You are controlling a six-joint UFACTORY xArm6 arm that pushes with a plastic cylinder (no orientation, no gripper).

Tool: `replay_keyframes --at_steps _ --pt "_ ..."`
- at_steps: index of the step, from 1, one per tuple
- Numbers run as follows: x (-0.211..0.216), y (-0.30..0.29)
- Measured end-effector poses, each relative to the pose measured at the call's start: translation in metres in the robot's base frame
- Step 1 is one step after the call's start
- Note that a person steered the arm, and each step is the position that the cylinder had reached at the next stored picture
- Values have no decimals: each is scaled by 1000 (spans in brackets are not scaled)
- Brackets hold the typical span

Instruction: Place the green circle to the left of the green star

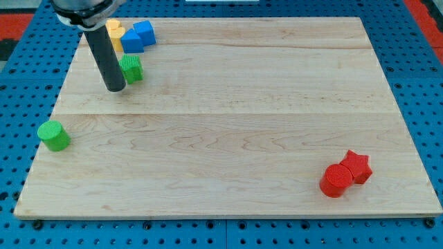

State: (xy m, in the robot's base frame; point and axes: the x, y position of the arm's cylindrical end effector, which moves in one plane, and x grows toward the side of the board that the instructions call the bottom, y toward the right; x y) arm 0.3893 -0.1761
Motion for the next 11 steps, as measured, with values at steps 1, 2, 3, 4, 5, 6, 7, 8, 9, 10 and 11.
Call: replay_keyframes --at_steps 1,2,3,4,5,6,7,8,9,10,11 --pt "-21 23" --pt "-54 22" --pt "-62 21" --pt "6 51" --pt "98 50" --pt "145 -20" --pt "140 -97" --pt "104 -101" --pt "65 -101" --pt "30 -101" --pt "9 -83"
